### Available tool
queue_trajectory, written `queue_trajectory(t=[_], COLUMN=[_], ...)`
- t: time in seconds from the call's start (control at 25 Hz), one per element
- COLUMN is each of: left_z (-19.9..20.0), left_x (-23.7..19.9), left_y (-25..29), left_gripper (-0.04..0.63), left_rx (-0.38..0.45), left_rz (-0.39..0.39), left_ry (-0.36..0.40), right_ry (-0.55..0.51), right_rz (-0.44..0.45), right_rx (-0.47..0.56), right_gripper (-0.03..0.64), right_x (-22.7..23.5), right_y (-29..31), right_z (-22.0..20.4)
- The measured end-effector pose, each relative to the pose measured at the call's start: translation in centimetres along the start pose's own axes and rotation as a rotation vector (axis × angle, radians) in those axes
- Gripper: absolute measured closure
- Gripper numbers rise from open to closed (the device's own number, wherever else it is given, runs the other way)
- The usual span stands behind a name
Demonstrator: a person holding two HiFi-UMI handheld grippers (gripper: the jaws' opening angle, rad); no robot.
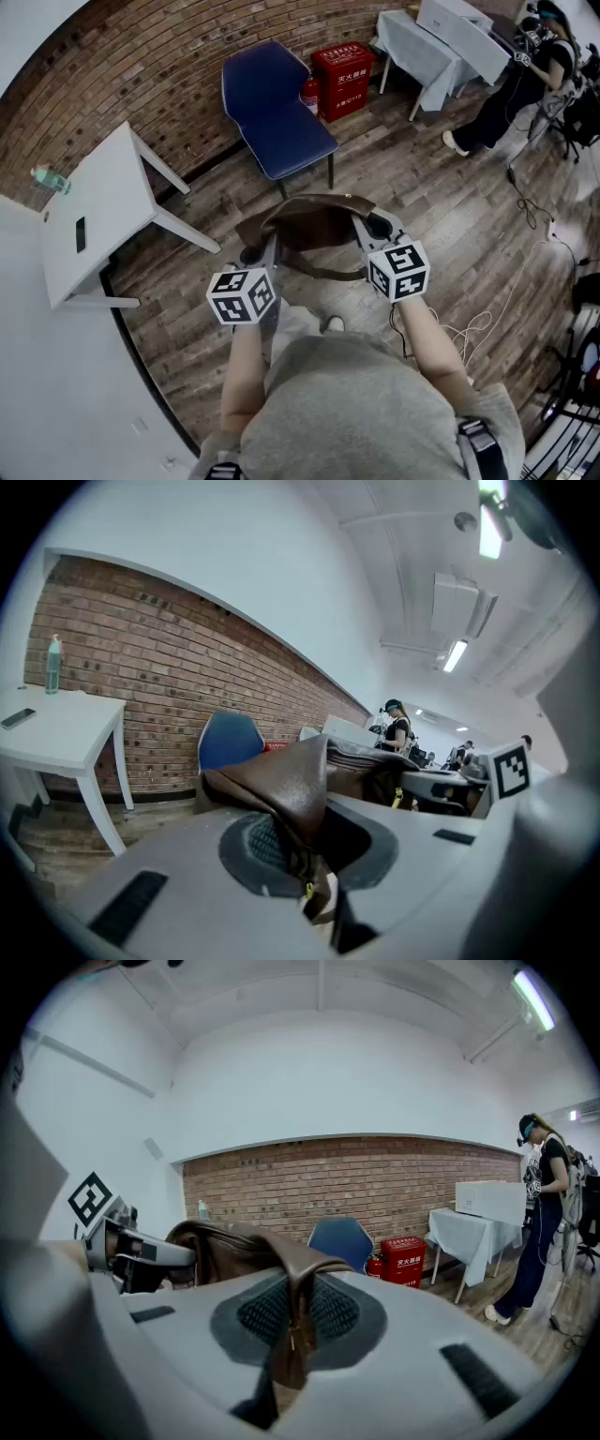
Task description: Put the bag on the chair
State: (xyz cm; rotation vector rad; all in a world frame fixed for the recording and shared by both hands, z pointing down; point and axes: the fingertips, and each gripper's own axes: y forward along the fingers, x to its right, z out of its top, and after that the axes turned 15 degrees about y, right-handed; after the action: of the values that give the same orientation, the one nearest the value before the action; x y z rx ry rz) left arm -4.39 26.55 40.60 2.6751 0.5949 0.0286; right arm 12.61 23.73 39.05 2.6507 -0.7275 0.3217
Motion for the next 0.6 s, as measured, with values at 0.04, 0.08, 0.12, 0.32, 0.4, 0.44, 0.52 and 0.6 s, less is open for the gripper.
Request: queue_trajectory(t=[0.04,0.08,0.12,0.32,0.4,0.44,0.52,0.6], left_z=[-0.2,-0.4,-0.5,-0.5,-0.4,-0.4,-0.2,0.1], left_x=[0.4,0.9,1.3,2.7,2.9,3.0,3.4,3.6], left_y=[-0.5,-1.0,-1.4,-2.3,-2.4,-2.5,-2.6,-2.6], left_gripper=[0.571,0.571,0.571,0.571,0.571,0.571,0.571,0.571], left_rx=[0.002,0.003,0.006,0.016,0.02,0.022,0.029,0.037], left_rz=[-0.003,-0.005,-0.008,-0.011,-0.012,-0.012,-0.009,0.0], left_ry=[-0.001,-0.002,-0.003,0.001,0.006,0.007,0.007,0.009], right_ry=[-0.002,-0.005,-0.006,-0.005,-0.006,-0.004,0.007,0.017], right_rz=[0.001,0.001,0.002,-0.006,-0.003,0.0,0.009,0.016], right_rx=[-0.002,-0.003,-0.003,0.01,0.016,0.021,0.03,0.034], right_gripper=[0.595,0.595,0.595,0.595,0.595,0.595,0.595,0.595], right_x=[-0.2,-0.3,-0.4,-0.4,-0.4,-0.4,-0.2,0.0], right_y=[-0.6,-1.3,-1.8,-3.6,-3.8,-4.0,-4.4,-4.5], right_z=[-0.2,-0.4,-0.5,-0.6,-0.5,-0.5,-0.3,-0.2])
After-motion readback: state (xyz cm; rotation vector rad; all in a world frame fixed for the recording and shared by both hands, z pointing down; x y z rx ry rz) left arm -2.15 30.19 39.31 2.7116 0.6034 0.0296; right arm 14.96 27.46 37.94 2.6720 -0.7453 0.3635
